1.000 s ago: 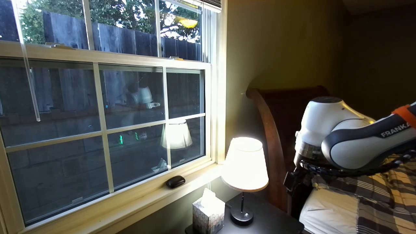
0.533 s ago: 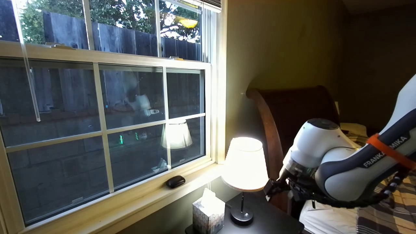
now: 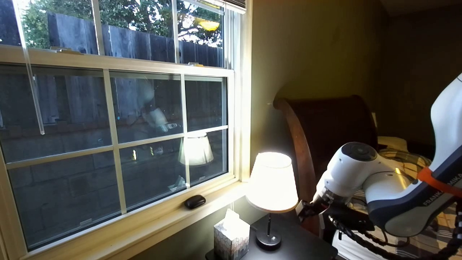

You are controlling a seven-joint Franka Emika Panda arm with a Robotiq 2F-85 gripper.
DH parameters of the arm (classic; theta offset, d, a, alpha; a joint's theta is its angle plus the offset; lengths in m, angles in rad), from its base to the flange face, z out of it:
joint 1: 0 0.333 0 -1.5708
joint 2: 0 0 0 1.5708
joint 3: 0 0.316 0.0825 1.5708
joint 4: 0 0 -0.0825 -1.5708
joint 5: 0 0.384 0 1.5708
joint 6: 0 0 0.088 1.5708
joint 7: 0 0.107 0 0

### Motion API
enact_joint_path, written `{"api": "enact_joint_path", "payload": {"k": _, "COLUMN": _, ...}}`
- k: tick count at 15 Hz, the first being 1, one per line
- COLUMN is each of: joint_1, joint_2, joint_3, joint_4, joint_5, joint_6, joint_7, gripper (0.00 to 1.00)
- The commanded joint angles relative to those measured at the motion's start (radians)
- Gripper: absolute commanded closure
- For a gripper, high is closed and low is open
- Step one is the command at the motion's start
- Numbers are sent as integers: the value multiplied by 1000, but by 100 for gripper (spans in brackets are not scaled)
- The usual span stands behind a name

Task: Move the lamp to the right.

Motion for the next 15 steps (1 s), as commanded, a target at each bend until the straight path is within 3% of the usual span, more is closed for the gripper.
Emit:
{"api": "enact_joint_path", "payload": {"k": 1, "joint_1": -129, "joint_2": -22, "joint_3": 152, "joint_4": 2, "joint_5": -225, "joint_6": -22, "joint_7": 260, "gripper": 0}}
{"api": "enact_joint_path", "payload": {"k": 9, "joint_1": -286, "joint_2": 87, "joint_3": 348, "joint_4": 119, "joint_5": -671, "joint_6": -88, "joint_7": 624, "gripper": 0}}
{"api": "enact_joint_path", "payload": {"k": 10, "joint_1": -289, "joint_2": 141, "joint_3": 363, "joint_4": 135, "joint_5": -696, "joint_6": -170, "joint_7": 599, "gripper": 0}}
{"api": "enact_joint_path", "payload": {"k": 11, "joint_1": -256, "joint_2": 40, "joint_3": 321, "joint_4": 87, "joint_5": -615, "joint_6": -83, "joint_7": 560, "gripper": 0}}
{"api": "enact_joint_path", "payload": {"k": 15, "joint_1": -272, "joint_2": 115, "joint_3": 344, "joint_4": 122, "joint_5": -659, "joint_6": -153, "joint_7": 567, "gripper": 0}}
